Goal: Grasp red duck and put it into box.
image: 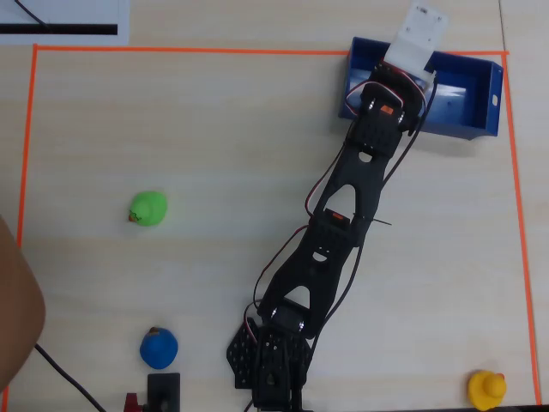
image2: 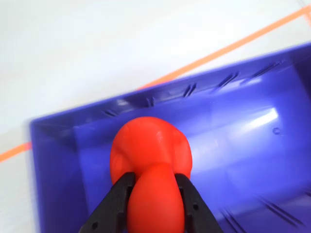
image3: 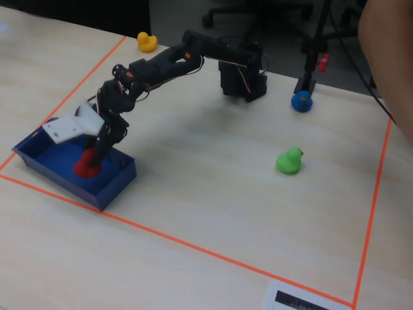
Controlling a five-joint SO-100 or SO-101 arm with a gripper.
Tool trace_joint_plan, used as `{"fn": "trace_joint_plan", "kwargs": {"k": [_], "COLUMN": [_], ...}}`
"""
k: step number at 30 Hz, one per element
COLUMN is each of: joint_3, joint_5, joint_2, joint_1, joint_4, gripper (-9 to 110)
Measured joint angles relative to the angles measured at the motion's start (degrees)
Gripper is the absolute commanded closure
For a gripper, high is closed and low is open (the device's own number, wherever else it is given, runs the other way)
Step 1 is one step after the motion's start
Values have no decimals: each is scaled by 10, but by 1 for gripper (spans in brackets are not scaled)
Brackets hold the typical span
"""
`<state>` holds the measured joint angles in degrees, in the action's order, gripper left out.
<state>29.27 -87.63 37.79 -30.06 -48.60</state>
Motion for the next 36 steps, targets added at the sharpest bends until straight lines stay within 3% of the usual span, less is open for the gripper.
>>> {"fn": "trace_joint_plan", "kwargs": {"k": [2,10,12,15,18,22,30,36], "joint_3": [0,0,0,-2,-3,-3,24,317], "joint_5": [-2,7,7,7,11,73,100,84], "joint_2": [-13,-18,-18,-18,-15,24,271,578], "joint_1": [-3,-9,-11,-11,-11,-12,45,188], "joint_4": [11,11,5,4,3,-25,-269,-281], "gripper": [99,64,60,61,73,101,101,101]}}
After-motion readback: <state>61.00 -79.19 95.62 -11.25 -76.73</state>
